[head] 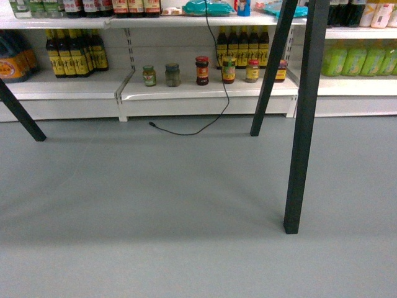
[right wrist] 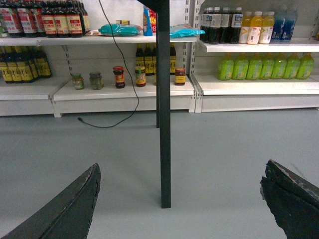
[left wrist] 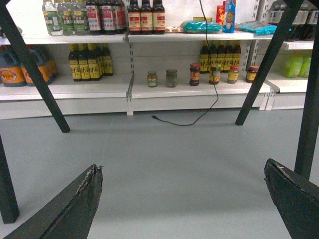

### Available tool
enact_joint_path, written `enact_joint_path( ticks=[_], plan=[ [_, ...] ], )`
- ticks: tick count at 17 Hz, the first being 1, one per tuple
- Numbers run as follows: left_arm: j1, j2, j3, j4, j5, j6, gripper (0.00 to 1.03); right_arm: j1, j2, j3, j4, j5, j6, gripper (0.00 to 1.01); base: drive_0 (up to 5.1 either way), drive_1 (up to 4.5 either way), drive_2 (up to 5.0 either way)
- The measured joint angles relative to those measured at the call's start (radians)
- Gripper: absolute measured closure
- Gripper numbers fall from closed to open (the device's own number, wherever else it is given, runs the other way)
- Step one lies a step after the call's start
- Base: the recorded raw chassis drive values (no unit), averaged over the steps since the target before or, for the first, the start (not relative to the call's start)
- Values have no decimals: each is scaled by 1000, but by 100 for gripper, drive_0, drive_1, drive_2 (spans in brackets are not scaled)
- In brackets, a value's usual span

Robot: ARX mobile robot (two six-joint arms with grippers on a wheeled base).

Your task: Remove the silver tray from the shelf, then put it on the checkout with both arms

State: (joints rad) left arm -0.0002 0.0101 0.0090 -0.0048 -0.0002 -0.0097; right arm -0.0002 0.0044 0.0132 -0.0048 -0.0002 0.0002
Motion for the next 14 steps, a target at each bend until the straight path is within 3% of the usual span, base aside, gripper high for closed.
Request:
enact_joint_path(
  ticks=[14],
  plan=[
    [0, 0, 0, 0, 0, 0, 5, 0, 0, 0, 0, 0, 0, 3, 0, 0, 0]
  ],
)
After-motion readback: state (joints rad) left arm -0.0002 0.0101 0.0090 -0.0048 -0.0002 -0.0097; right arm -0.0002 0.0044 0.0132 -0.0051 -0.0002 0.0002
